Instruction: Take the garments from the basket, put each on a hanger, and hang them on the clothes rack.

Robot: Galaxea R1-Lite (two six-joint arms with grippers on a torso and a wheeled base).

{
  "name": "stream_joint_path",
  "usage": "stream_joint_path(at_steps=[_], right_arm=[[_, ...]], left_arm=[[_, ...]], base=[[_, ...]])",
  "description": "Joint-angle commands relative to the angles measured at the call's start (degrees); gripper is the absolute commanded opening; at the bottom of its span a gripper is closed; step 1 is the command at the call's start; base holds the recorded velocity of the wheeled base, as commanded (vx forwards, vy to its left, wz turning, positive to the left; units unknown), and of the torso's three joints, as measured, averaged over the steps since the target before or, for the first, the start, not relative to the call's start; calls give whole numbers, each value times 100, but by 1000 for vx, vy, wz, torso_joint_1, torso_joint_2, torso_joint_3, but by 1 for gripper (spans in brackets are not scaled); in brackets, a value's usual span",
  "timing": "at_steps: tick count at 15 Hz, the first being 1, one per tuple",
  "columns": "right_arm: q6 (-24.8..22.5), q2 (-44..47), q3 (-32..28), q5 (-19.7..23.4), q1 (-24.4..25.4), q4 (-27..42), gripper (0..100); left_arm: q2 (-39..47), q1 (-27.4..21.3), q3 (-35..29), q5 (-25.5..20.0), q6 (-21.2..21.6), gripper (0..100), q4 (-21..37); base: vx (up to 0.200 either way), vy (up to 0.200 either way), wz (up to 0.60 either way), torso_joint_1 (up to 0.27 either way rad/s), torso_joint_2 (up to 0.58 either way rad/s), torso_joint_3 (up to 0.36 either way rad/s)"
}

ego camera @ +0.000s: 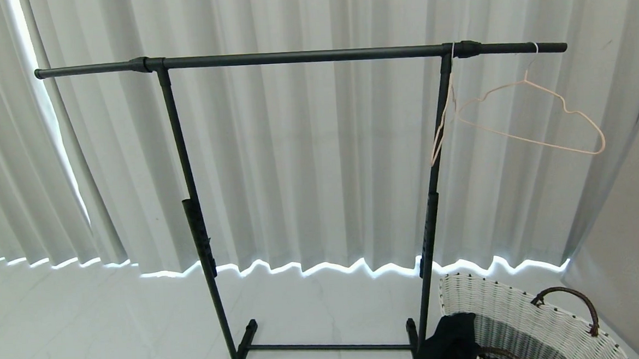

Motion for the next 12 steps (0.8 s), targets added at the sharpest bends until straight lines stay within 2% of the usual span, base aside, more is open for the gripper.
stream_joint_path(at_steps=[1, 5, 8, 12], right_arm=[[-9, 2, -6, 7, 4, 4, 100], [-88, 2, -6, -2, 4, 4, 100], [158, 2, 3, -10, 4, 4, 100], [88, 2, 3, -2, 4, 4, 100]], left_arm=[[7, 6, 1, 1, 2, 100, -7], [7, 6, 1, 1, 2, 100, 2], [7, 6, 1, 1, 2, 100, 2], [7, 6, 1, 1, -7, 100, 2]], base=[[0, 0, 0, 0, 0, 0], [0, 0, 0, 0, 0, 0], [0, 0, 0, 0, 0, 0], [0, 0, 0, 0, 0, 0]])
